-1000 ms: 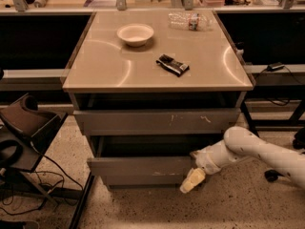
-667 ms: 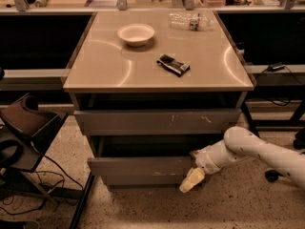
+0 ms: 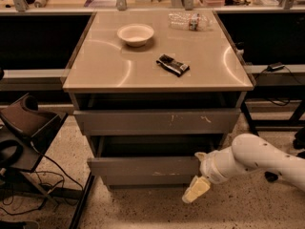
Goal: Close middle drawer
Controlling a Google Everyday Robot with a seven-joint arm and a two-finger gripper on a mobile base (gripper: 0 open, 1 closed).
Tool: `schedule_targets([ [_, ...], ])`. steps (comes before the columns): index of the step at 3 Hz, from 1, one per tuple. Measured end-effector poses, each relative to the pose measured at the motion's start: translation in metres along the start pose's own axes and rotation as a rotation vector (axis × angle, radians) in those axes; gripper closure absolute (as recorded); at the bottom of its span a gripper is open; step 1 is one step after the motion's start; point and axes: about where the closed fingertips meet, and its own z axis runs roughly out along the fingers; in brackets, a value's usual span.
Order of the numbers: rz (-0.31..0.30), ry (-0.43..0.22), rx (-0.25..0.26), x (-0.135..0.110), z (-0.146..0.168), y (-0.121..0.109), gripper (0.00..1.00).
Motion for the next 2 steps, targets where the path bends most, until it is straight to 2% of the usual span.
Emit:
schedule_targets([
  [1, -0.023, 0.08, 0.01, -0.001, -0.023, 0.042, 0.0],
  [2, -0.065, 0.178, -0.063, 0.01, -0.01, 0.039, 0.0],
])
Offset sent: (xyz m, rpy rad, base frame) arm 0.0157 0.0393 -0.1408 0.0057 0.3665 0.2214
